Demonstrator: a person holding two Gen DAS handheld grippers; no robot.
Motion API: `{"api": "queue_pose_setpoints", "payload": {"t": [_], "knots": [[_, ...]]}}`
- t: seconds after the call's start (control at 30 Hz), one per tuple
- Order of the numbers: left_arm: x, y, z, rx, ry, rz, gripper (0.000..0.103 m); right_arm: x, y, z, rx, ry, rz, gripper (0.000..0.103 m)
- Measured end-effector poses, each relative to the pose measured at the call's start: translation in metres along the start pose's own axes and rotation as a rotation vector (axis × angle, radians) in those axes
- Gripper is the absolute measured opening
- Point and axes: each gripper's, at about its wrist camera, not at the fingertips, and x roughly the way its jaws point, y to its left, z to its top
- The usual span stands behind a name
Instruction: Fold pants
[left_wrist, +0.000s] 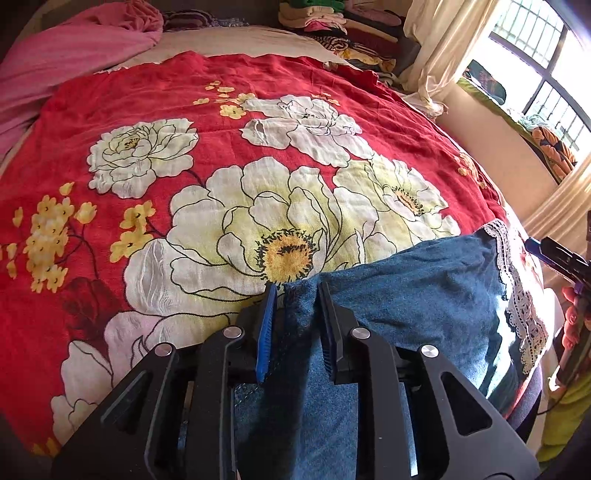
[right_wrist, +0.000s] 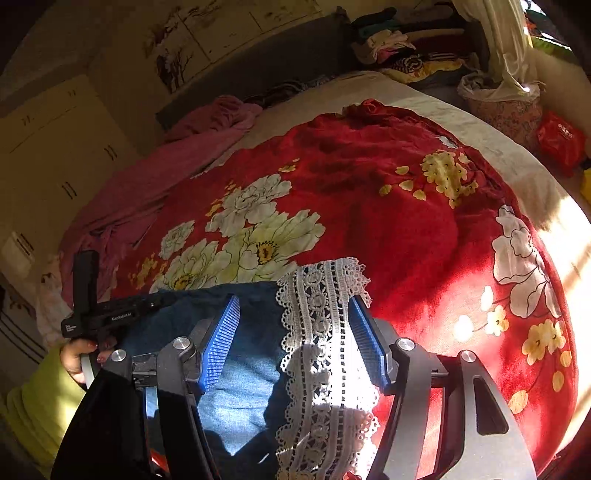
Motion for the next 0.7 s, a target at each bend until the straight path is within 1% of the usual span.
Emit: {"api": "queue_pose_setpoints", "payload": {"t": [0.07, 0.1, 0.17, 0.2, 0.27, 0.3, 0.33, 0.37, 0.4, 0.43, 0.5, 0.53, 0.57, 0.63, 0.7], "knots": [[0.000, 0.000, -0.003, -0.003, 0.002, -0.009, 0.018, 0.019, -0.014, 0.005, 0.012, 0.045, 0.009, 0.058], [0.000, -0.001, -0.004, 0.000, 0.003, -0.009, 0.018, 0.026, -0.018, 0.008, 0.011, 0.055, 0.017, 0.054], [0.000, -0.001, -0.006, 0.004, 0.005, -0.011, 0.019, 0.043, -0.025, 0.011, 0.012, 0.099, 0.038, 0.051], [0.000, -0.001, -0.006, 0.006, 0.006, -0.011, 0.019, 0.049, -0.025, 0.011, 0.007, 0.119, 0.030, 0.047], [0.002, -0.001, -0.006, 0.008, 0.010, -0.010, 0.019, 0.057, -0.021, 0.010, -0.031, 0.137, 0.032, 0.047], [0.003, -0.001, -0.006, 0.007, 0.012, -0.011, 0.019, 0.057, -0.021, 0.010, -0.026, 0.142, 0.038, 0.047], [0.005, 0.000, -0.006, 0.004, 0.014, -0.012, 0.019, 0.057, -0.022, 0.009, -0.012, 0.141, 0.041, 0.047], [0.005, 0.000, -0.006, -0.003, 0.012, -0.014, 0.019, 0.055, -0.021, 0.008, -0.015, 0.136, 0.039, 0.045], [0.006, 0.000, -0.006, -0.009, 0.008, -0.015, 0.019, 0.051, -0.017, 0.006, -0.035, 0.129, 0.040, 0.037], [0.005, 0.000, -0.007, -0.011, 0.004, -0.015, 0.019, 0.047, -0.011, 0.005, -0.060, 0.122, 0.043, 0.033], [0.005, -0.001, -0.008, -0.004, -0.001, -0.009, 0.018, 0.043, 0.000, 0.000, -0.103, 0.116, 0.057, 0.019], [0.005, -0.002, -0.008, -0.002, -0.003, -0.008, 0.015, 0.041, 0.005, -0.003, -0.122, 0.109, 0.064, 0.017], [0.004, -0.003, -0.009, 0.000, -0.002, -0.016, 0.008, 0.038, 0.010, -0.003, -0.146, 0.089, 0.062, 0.016], [0.001, -0.005, -0.008, 0.001, -0.010, -0.010, 0.006, 0.027, 0.018, -0.001, -0.179, 0.040, 0.061, 0.015], [-0.005, -0.008, -0.006, 0.013, -0.031, 0.009, 0.006, 0.015, 0.020, 0.006, -0.181, -0.014, 0.044, 0.014]]}}
